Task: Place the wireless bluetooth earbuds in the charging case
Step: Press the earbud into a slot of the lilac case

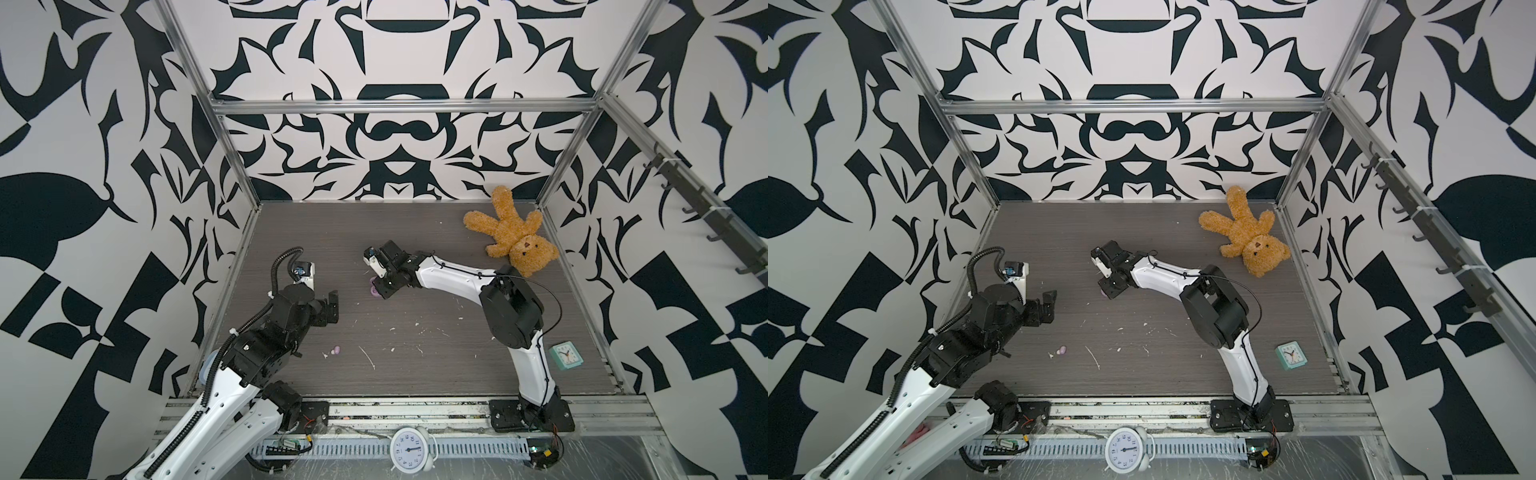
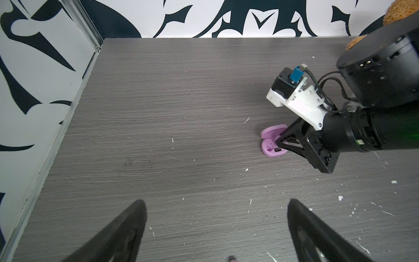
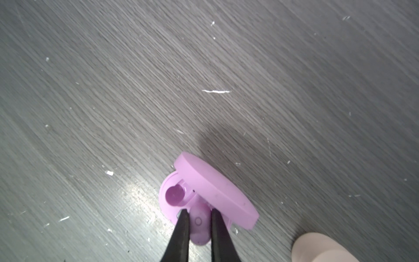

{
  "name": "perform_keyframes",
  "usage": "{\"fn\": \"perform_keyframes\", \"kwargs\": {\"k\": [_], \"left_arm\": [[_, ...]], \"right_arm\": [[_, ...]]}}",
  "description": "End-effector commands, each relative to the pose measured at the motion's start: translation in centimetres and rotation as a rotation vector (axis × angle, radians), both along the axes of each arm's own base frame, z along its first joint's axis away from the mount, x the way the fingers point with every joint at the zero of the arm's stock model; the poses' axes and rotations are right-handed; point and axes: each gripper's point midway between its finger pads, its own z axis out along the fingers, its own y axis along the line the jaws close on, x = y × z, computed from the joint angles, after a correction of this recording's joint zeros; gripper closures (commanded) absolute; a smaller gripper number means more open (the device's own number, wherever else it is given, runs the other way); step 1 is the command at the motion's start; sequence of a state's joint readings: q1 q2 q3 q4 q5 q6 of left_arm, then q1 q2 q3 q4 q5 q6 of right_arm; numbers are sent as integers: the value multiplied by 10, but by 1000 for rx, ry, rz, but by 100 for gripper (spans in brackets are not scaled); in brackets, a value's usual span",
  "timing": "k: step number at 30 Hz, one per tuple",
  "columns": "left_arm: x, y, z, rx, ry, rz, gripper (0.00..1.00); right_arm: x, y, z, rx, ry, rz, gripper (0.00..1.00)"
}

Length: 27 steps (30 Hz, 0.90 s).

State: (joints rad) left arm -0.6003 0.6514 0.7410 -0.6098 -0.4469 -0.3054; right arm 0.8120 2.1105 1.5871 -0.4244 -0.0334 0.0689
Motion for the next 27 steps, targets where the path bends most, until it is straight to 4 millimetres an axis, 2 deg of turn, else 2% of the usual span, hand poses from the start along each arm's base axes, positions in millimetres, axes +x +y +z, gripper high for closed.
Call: {"fn": "perform_keyframes", "kwargs": {"k": [1,27], "left_arm": [[0,-1,-7,4,12,-3,1],[0,-1,-7,0,10,-8,1]], "right_arm": [[9,2,16,15,-38,0,89],[7,-5,-4,-26,-16,-13,85]]}}
